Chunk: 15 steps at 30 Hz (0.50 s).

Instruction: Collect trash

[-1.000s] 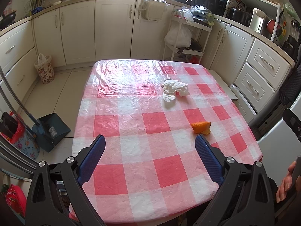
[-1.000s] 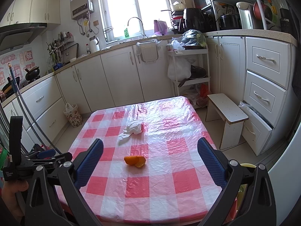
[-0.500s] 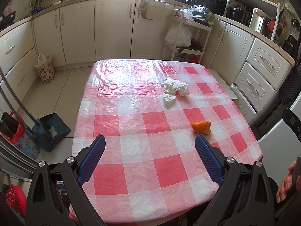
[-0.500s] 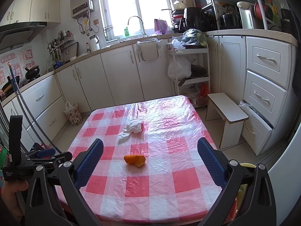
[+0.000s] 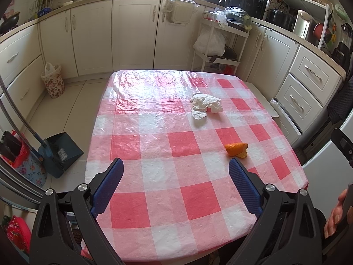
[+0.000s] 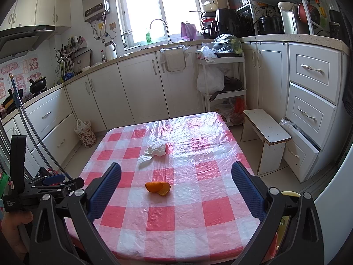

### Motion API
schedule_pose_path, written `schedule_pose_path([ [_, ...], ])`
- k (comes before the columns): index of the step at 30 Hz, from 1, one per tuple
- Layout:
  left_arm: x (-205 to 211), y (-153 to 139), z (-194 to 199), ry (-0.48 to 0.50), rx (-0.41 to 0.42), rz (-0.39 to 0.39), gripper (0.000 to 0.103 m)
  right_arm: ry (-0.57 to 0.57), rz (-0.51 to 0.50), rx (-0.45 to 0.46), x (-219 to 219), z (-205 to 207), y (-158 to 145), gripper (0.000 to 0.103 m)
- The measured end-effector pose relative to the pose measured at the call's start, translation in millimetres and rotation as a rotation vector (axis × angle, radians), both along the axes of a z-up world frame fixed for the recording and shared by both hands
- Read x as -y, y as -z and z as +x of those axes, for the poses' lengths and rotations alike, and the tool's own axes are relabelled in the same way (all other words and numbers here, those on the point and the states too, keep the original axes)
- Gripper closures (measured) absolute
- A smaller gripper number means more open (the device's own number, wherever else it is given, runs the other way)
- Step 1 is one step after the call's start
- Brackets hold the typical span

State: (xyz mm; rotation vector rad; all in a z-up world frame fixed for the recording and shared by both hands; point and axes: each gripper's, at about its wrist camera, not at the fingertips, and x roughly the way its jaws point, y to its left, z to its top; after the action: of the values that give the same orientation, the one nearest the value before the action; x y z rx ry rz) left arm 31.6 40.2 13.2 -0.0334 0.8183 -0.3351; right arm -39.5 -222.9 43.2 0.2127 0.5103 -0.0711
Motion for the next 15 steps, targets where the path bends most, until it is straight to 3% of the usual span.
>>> schedule_pose_path([
  [15, -3.5, -0.6, -0.6, -0.003, 0.001, -0.001, 0.01, 0.0, 0.0, 0.0, 0.5, 0.2, -0.3, 0.007],
])
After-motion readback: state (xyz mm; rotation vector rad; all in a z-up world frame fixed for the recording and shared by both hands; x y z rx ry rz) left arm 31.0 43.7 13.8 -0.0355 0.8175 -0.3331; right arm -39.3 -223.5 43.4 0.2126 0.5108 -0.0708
